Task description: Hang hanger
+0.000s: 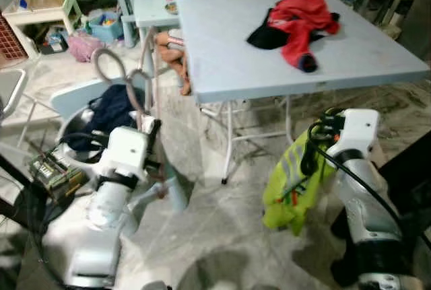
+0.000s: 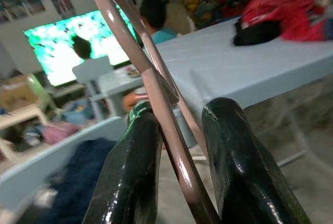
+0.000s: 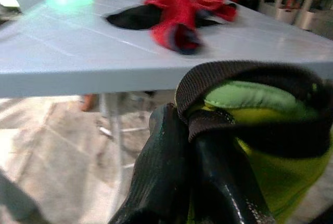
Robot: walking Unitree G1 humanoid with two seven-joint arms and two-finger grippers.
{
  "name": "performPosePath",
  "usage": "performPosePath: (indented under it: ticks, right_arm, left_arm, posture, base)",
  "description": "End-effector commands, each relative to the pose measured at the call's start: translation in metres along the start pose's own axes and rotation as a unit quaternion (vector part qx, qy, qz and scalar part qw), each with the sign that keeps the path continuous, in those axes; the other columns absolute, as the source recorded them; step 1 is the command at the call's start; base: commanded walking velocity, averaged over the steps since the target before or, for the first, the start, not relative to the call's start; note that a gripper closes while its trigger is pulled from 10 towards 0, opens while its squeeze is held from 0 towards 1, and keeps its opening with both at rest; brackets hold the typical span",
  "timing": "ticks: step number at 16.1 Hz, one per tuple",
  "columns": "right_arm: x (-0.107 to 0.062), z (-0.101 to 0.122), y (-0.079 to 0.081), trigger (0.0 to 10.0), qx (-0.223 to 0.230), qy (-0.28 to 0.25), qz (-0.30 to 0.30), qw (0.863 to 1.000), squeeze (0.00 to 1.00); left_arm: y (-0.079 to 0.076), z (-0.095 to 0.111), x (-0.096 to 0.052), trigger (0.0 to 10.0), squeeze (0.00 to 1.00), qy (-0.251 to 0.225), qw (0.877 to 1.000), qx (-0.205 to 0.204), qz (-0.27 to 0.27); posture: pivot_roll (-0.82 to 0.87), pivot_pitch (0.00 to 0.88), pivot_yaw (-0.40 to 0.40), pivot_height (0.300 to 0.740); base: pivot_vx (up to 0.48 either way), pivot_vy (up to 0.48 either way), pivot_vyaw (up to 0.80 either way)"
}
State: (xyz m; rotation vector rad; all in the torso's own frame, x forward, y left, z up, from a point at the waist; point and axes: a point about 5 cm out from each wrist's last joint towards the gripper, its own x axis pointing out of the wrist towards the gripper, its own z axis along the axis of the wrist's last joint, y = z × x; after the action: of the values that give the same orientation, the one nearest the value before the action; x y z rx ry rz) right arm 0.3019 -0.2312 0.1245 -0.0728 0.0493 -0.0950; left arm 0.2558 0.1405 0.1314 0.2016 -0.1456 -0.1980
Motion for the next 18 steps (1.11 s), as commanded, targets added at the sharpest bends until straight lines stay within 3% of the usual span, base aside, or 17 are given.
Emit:
performPosePath:
  ticks: [1,3,5,7,9,12,18]
  right_arm:
    - [0.004,0.012,0.004,10.0,0.009,-0.025,0.007,1.0,0.0]
    - [0.003,0.012,0.009,10.0,0.034,-0.023,0.016,0.999,0.0]
    - [0.001,0.013,0.017,10.0,0.019,-0.029,0.023,0.999,0.0]
    - [-0.007,0.016,0.028,10.0,0.001,-0.045,0.078,0.996,0.0]
    - [-0.008,0.012,0.03,10.0,0.031,-0.03,0.068,0.997,0.0]
    - [-0.006,0.017,0.034,10.0,0.029,-0.043,0.079,0.996,0.0]
    - [-0.002,0.027,0.034,10.0,0.031,-0.064,0.077,0.994,0.0]
  left_arm:
    - [0.005,0.003,0.0,10.0,0.0,-0.005,1.0,0.007,0.005]
    - [0.005,0.003,0.0,10.0,0.0,-0.004,1.0,0.007,0.007]
    - [0.016,0.0,-0.004,10.0,0.0,0.002,0.999,0.02,0.047]
    - [0.019,-0.003,-0.01,10.0,0.0,0.007,0.998,0.023,0.051]
    - [0.024,0.0,-0.009,10.0,0.0,0.004,0.998,-0.006,0.063]
    - [0.025,0.009,-0.004,10.0,0.0,-0.015,0.998,-0.017,0.067]
    - [0.023,0.016,0.0,10.0,0.0,-0.031,0.998,-0.023,0.051]
  posture:
    - [-0.03,0.022,-0.007,0.74]
    - [-0.03,0.022,-0.007,0.74]
    - [-0.03,0.022,-0.007,0.74]
    - [-0.03,0.024,-0.009,0.74]
    - [-0.02,0.022,-0.014,0.74]
    - [-0.02,0.022,-0.014,0.74]
    - [-0.02,0.015,-0.014,0.74]
  base:
    - [0.352,-0.322,0.0]
    - [0.358,-0.291,0.0]
    - [0.163,0.0,0.0]
    - [0.0,0.0,0.0]
    - [0.0,0.0,0.0]
    - [0.0,0.0,0.0]
    - [0.307,0.0,0.0]
